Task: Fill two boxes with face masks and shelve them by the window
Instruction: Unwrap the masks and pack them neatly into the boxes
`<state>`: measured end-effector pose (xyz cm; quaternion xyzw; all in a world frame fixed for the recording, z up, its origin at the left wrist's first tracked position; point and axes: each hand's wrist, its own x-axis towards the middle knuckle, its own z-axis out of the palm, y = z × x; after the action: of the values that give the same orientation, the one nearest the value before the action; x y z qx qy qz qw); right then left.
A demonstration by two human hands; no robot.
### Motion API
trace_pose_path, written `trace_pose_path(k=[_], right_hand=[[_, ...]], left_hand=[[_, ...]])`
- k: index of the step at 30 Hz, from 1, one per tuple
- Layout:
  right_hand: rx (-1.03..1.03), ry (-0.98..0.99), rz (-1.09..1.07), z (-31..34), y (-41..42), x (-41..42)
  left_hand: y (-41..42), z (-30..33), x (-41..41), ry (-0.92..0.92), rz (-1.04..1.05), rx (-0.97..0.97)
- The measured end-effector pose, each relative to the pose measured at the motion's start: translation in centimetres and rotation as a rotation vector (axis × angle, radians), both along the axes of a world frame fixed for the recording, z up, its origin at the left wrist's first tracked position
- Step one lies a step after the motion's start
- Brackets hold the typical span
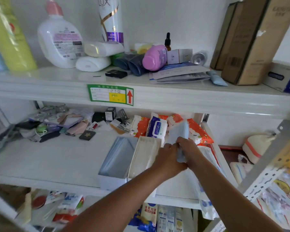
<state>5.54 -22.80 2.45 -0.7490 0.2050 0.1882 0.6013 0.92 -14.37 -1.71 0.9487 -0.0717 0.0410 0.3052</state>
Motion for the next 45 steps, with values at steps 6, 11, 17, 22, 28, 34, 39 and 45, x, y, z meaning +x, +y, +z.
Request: trace_pose_path(k=[6, 11, 17, 22, 28, 34, 39, 45], right_hand=[[0.087, -0.325, -0.064, 1.5, 4.7, -0.4], [0.129, -0.379, 0.010, 2.6, 10.7, -3.0], [0.005, -0.389, 0.094, 1.3, 16.5, -5.6], [-0.115, -0.358, 0.134, -0.2, 18.6, -6.5], [-0.209, -0.273, 0.126, -0.6, 19.5, -6.5], [-0.221, -0.224, 0.129, -0.2, 19.8, -5.9], [-0.223, -0.226, 0.107, -0.3, 19.6, -5.4], [-0.199, -0.160, 0.061, -0.6, 19.1, -5.1]], left_hand=[[6.4, 5.1, -1.4, 0.115, -0.063, -0.434], [13.2, 5.6, -2.8, 0.235, 0.020, -0.783], [17.3, 4.0, -4.2, 0.341, 0.197, -0.938], [18.2, 2.1, -3.8, 0.469, 0.334, -0.874], [19.1, 1.2, -3.0, 0.655, 0.446, -1.031], [18.6, 1.5, -2.7, 0.631, 0.487, -0.962], [18.2, 2.4, -2.9, 0.619, 0.455, -0.831], [18.6, 0.2, -3.2, 0.431, 0.203, -0.666]])
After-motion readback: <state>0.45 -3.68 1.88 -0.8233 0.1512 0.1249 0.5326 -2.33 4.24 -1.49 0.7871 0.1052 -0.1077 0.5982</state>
